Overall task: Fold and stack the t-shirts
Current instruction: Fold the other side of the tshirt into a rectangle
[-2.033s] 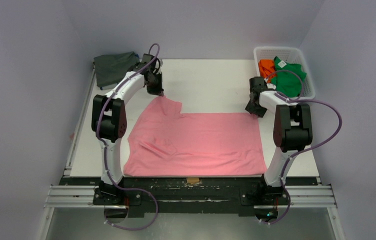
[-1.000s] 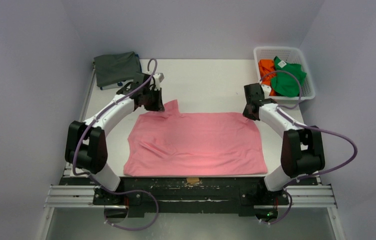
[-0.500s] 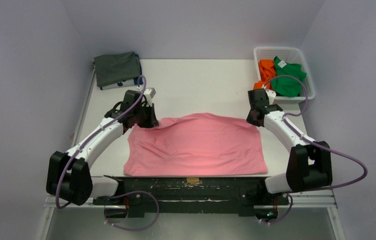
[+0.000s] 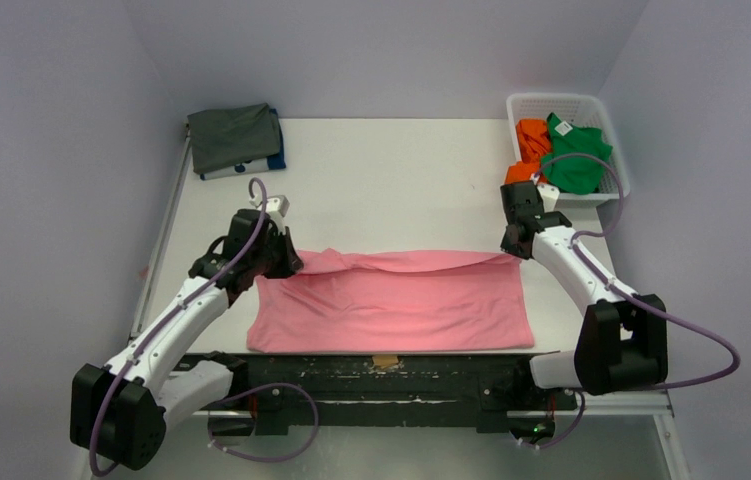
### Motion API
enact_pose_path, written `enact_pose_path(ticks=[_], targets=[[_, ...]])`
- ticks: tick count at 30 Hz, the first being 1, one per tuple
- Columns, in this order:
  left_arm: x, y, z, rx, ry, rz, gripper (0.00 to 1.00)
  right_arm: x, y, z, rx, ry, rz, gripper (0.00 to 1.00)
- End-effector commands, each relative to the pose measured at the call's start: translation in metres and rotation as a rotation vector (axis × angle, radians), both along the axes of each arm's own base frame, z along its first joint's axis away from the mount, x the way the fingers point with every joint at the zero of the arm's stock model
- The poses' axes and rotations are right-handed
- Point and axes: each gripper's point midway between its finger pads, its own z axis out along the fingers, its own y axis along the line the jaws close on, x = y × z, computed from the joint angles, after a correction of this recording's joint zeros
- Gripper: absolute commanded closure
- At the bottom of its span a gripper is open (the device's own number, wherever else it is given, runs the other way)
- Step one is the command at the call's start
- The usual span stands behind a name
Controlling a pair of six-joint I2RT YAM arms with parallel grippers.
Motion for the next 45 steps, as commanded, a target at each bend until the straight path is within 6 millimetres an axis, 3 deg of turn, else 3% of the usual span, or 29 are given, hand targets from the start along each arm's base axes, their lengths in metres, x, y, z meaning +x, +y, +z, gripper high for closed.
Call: enact_pose_path(ticks=[1,11,22,24,25,28,30,33,35,40,45], targets=[[-0.002,0.007,0.006,-0.012,-0.046,0.061,1.0,0.005,-0.007,0.014,-0.013,-0.033,-0.002,1.0],[-0.024,0.018,0.003,-0.044,-0.022,0.146,1.0,-0.005,-0.003,0.013,0.01,-0.008,0.015,1.0],[-0.063,0.017,-0.034,-0.092,0.171,0.192,1.0,-0.033,0.008,-0.017,0.098,0.037,-0.01,1.0],[-0.07,0.017,-0.037,-0.093,0.213,0.199,1.0,-0.04,0.013,-0.026,0.138,0.053,-0.021,0.94],[-0.076,0.02,-0.037,-0.08,0.247,0.219,0.97,-0.045,0.014,-0.03,0.147,0.066,-0.043,0.86],[-0.095,0.019,-0.035,-0.084,0.332,0.226,0.72,-0.066,0.001,-0.034,0.11,0.094,-0.161,0.66],[-0.105,0.012,-0.03,-0.117,0.367,0.192,0.58,-0.07,-0.008,-0.025,0.074,0.065,-0.219,0.49],[-0.11,0.012,-0.016,-0.111,0.369,0.181,0.29,-0.06,-0.015,0.001,0.055,-0.013,-0.249,0.39],[-0.102,0.014,-0.001,-0.101,0.324,0.18,0.03,-0.049,-0.013,0.017,0.062,-0.068,-0.223,0.37],[-0.05,-0.019,0.032,-0.209,0.162,0.071,0.0,-0.014,0.011,0.04,0.165,-0.196,-0.076,0.31],[0.002,-0.052,0.017,-0.232,0.177,-0.024,0.0,0.0,0.027,0.038,0.217,-0.219,0.026,0.27]])
